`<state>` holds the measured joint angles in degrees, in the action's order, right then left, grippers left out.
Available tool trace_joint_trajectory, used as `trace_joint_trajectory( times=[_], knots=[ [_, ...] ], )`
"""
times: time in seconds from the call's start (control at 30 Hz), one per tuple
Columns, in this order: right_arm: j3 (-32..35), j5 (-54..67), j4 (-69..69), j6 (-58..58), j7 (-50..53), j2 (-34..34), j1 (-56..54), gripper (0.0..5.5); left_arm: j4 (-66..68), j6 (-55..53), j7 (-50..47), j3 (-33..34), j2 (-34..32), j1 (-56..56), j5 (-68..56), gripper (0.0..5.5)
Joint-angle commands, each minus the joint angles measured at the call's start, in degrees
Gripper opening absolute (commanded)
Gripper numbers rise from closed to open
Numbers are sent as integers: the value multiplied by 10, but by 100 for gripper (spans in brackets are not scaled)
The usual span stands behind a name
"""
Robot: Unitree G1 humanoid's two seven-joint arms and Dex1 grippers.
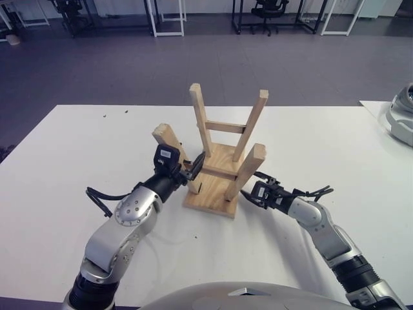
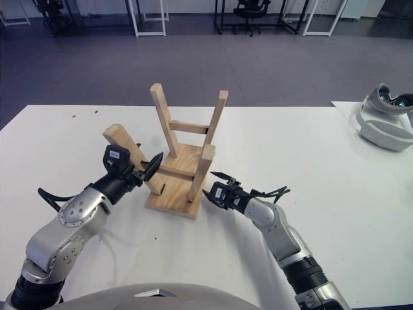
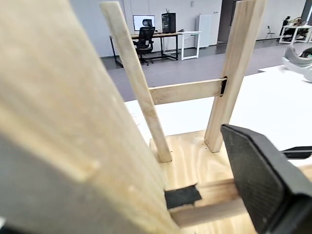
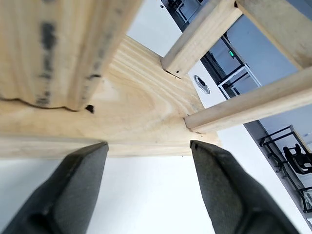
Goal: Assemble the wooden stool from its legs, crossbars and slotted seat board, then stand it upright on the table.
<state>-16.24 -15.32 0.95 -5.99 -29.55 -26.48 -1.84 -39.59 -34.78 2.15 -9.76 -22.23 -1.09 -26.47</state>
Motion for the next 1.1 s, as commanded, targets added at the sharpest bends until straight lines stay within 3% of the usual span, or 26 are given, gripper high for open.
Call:
trace_joint_trajectory(
  times=[0.03, 0.17, 0.33, 0.4, 0.5, 0.6, 0.73, 0.93, 1.1],
  knots=[
    [67, 70, 41, 49, 17, 19, 1, 313, -41, 11, 20, 42, 48, 5, -78, 371],
    [212, 248, 150, 164, 15, 30, 34, 313, -79, -5, 25, 104, 68, -6, -192, 371],
    [398, 597, 281, 336, 64, 16, -8, 313, -115, 13, 42, 224, -9, 66, -381, 371],
    [415, 718, 333, 381, 48, -10, 10, 313, -74, 42, 33, 308, -52, 120, -483, 371],
    [385, 675, 360, 399, 40, -46, 62, 313, 0, 43, 36, 374, -96, 96, -454, 371],
    [352, 592, 387, 403, 137, -23, 70, 313, 7, 41, 4, 354, -85, 34, -379, 371],
    [303, 583, 500, 438, 248, 30, 124, 313, -30, 15, -81, 233, -21, -51, -275, 371],
    [267, 572, 531, 465, 261, 12, 125, 313, -87, -7, -140, 164, 30, -55, -265, 371],
    [225, 547, 554, 506, 287, -9, 74, 313, -98, -45, -146, 100, 25, -34, -235, 371]
  ],
)
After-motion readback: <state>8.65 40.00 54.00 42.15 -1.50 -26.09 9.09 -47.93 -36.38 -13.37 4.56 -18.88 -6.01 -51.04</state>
